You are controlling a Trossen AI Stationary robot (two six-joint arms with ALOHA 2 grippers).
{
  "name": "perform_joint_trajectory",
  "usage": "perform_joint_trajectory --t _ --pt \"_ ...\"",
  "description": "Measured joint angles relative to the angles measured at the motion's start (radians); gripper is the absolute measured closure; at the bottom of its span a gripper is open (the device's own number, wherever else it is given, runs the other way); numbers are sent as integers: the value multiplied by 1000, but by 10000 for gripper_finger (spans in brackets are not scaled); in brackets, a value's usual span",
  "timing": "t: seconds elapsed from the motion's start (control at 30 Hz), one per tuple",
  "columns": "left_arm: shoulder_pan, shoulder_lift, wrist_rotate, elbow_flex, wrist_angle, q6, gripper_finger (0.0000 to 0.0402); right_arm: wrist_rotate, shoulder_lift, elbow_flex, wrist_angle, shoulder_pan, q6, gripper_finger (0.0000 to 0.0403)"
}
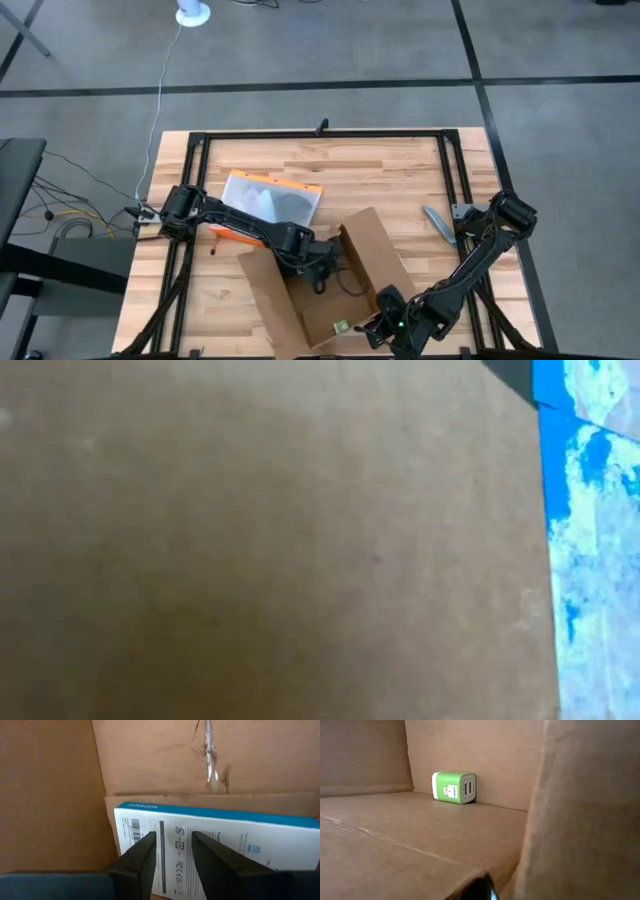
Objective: Unpack boxes
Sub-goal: Put the white box into the white zip bag
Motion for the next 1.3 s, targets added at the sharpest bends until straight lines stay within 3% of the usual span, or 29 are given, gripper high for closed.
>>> perform_joint_trajectory --t 0.3,0.53,0.67,0.93,1.13,1.3 --pt "3 -8 -45 -56 24 -21 295 12 0 -2 18 -10 -6 403" --pt "-25 0 59 -45 128 -55 295 -12 1 -2 24 -30 -37 403" --pt "-43 0 68 -47 197 -95 295 -39 1 -2 27 -32 -66 403" --pt "-58 -93 -79 -49 251 -124 295 -15 2 -3 17 -31 -73 403" --pt "-48 -228 -117 -47 160 -432 295 -23 6 -6 12 -43 -105 403" --pt "-8 -311 -8 -44 32 -785 284 -37 6 -5 16 -53 -137 403"
